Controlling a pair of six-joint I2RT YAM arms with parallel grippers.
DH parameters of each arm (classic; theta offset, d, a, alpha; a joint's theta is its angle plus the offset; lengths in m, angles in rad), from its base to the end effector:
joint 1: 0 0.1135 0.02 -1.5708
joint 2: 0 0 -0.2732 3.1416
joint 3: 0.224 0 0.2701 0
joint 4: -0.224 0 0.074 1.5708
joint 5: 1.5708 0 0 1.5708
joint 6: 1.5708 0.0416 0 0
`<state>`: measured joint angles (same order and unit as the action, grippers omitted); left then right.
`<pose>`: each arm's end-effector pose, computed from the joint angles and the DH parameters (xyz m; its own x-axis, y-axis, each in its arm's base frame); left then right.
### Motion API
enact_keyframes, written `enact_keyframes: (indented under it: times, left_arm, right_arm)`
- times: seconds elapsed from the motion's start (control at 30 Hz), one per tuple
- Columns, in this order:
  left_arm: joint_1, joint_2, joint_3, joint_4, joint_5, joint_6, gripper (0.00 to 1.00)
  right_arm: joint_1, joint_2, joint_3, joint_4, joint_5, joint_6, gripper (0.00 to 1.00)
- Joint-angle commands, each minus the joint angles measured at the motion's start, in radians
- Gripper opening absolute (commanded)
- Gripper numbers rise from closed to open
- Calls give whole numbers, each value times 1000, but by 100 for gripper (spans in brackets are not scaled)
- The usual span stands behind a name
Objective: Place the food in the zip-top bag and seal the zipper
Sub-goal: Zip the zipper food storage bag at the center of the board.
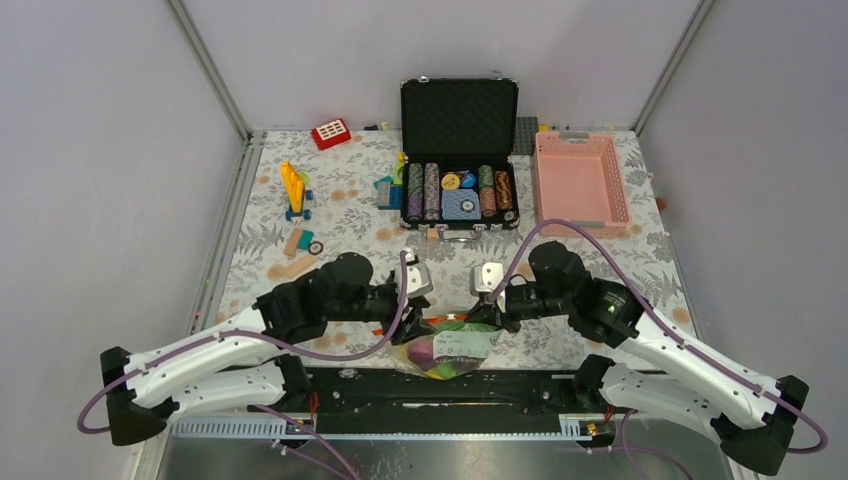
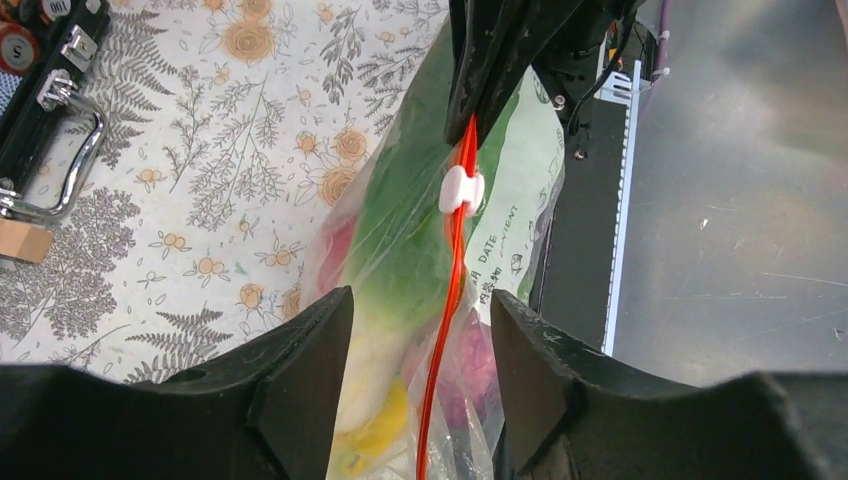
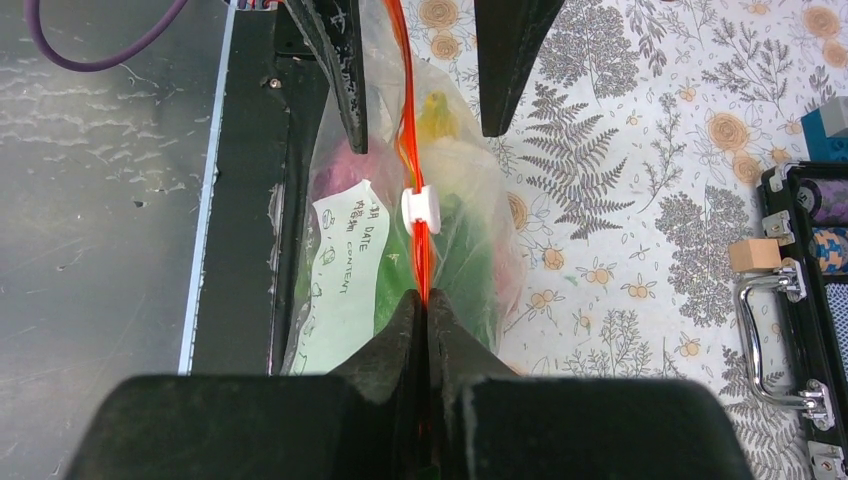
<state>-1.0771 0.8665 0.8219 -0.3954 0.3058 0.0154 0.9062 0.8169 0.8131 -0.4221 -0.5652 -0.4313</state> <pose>0.0893 -0.1924 0.3215 -0.1869 0.3783 -0.9066 0.9718 0.2062 -0.1143 0.1033 0.1680 0.3266 0.1722 -0.3527 -0.9198 -0.9837 -0.0116 -0.1797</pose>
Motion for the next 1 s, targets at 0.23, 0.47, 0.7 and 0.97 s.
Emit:
enact_keyframes:
  times: [0.23, 0.47, 0.7, 0.97]
  left_arm:
    - [-1, 79, 55, 26, 5, -2, 0]
    - [-1, 79, 64, 52, 90, 12, 0]
    - [-2, 95, 76, 52, 93, 11, 0]
    - [-2, 82, 76, 59, 96, 12, 0]
  right_arm:
    - [0, -2, 10, 38, -4, 19, 16]
    - [0, 67, 57, 41, -86, -12, 48]
    - [0, 94, 58, 151, -138, 13, 52]
    - [0, 111, 54, 183, -165, 26, 47]
